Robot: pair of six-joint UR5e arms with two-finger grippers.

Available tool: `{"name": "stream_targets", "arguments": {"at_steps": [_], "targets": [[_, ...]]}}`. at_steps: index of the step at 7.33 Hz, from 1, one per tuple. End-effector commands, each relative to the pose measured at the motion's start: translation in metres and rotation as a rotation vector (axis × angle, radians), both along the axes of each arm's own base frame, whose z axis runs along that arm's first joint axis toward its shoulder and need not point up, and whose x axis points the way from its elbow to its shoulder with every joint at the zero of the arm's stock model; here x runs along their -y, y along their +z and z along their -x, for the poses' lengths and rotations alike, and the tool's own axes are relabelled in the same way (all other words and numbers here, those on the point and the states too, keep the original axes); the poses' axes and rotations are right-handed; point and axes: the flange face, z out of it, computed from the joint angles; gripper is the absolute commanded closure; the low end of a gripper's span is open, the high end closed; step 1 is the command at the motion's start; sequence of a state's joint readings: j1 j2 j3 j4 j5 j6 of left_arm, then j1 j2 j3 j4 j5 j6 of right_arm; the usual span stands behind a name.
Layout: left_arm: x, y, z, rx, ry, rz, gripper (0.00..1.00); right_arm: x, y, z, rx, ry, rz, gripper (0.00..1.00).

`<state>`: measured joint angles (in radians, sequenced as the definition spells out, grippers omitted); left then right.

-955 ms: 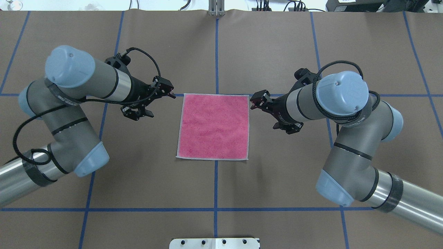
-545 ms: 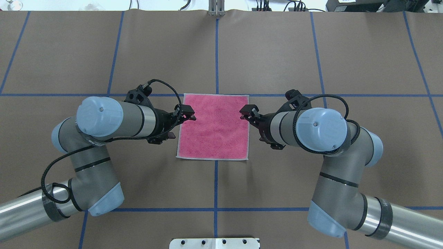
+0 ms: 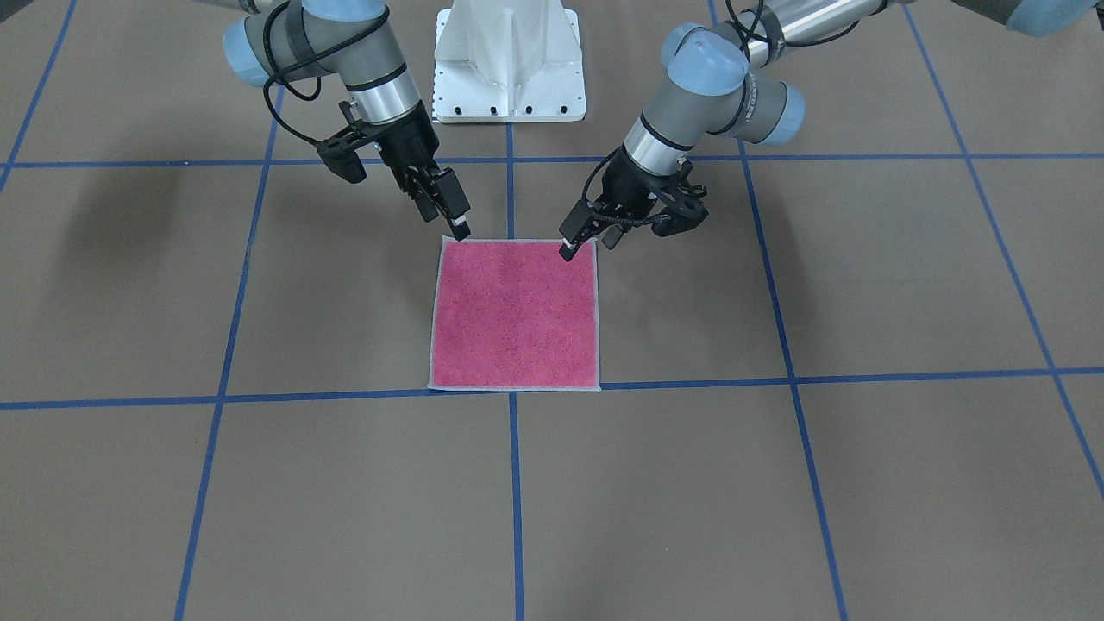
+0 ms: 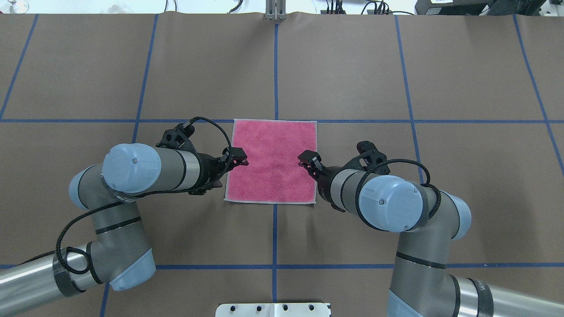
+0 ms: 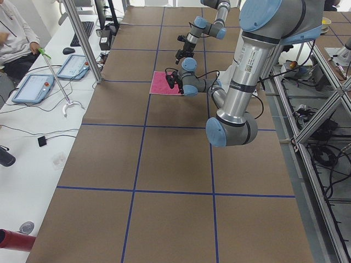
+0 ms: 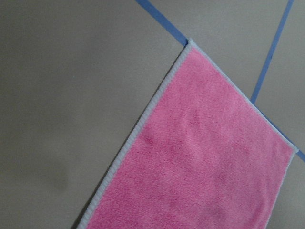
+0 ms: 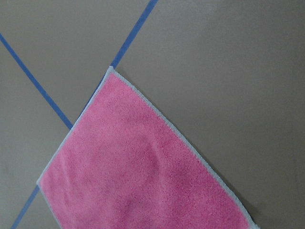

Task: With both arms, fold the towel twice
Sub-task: 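Lower both grippers onto the towel's near corners and close them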

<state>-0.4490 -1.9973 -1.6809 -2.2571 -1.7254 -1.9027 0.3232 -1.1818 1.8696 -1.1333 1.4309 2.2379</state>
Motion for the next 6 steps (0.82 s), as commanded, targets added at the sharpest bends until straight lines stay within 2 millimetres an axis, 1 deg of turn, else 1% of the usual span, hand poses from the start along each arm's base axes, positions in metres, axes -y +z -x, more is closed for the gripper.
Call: {"name": "stream_targets", "arguments": {"at_steps": [1, 2, 3, 5, 6], "targets": [[-0.012, 0.005, -0.01, 0.015, 0.019, 0.0, 0.02, -0.007, 0.003, 0.004, -0.004, -0.01, -0.01, 0.02], [-0.014, 0.009, -0.014, 0.024, 0.022, 0.003, 0.04, -0.009, 0.003, 0.005, -0.005, -0.014, -0.012, 0.02], [-0.016, 0.011, -0.017, 0.026, 0.026, 0.004, 0.1, -0.009, 0.003, 0.005, -0.005, -0.015, -0.014, 0.01], [-0.015, 0.017, -0.021, 0.041, 0.029, 0.008, 0.28, -0.01, 0.003, 0.006, -0.01, -0.023, -0.022, 0.01], [-0.015, 0.017, -0.021, 0.041, 0.029, 0.008, 0.33, -0.01, 0.003, 0.006, -0.01, -0.023, -0.022, 0.01]]}}
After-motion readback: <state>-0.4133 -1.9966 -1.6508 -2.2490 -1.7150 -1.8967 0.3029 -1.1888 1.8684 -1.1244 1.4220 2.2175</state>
